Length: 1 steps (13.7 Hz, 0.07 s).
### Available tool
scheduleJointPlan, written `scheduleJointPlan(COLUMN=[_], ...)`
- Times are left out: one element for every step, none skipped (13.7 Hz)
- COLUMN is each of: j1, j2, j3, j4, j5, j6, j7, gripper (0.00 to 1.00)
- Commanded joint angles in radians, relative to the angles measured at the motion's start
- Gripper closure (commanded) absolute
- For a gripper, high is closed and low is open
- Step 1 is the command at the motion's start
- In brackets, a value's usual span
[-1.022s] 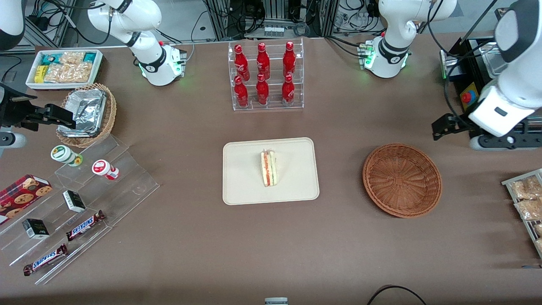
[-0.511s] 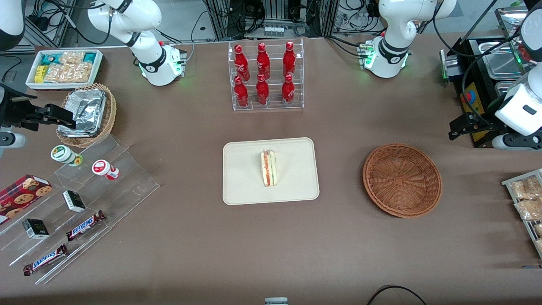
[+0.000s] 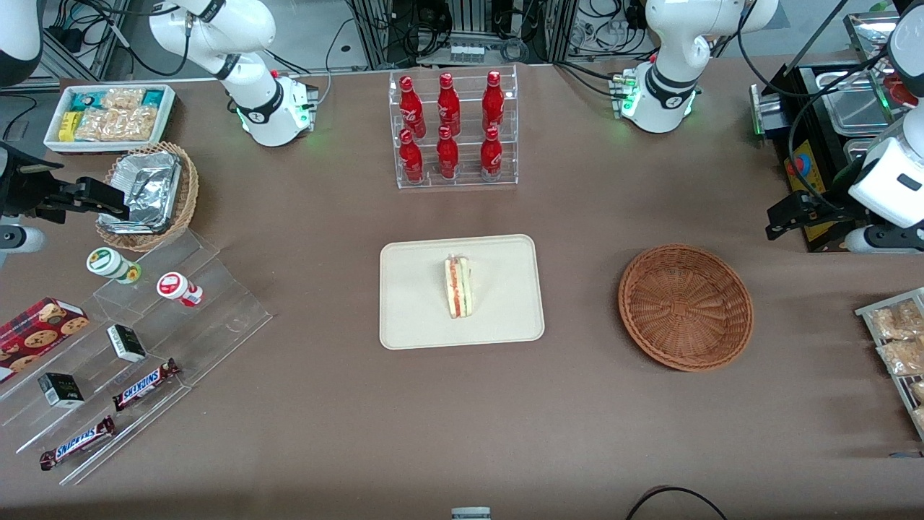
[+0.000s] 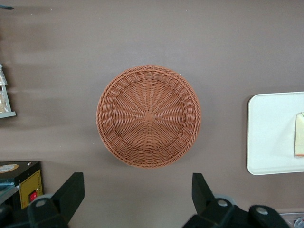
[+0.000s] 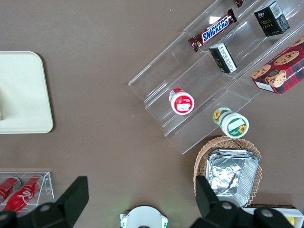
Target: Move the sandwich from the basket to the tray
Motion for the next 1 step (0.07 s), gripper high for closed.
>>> scheduleJointPlan(j1=[0.0], j2=[0.004], j3=[-0.005], j4=[0.031], j5=[0.001], j6=[-0.039], j7=[-0.036], gripper=[0.0])
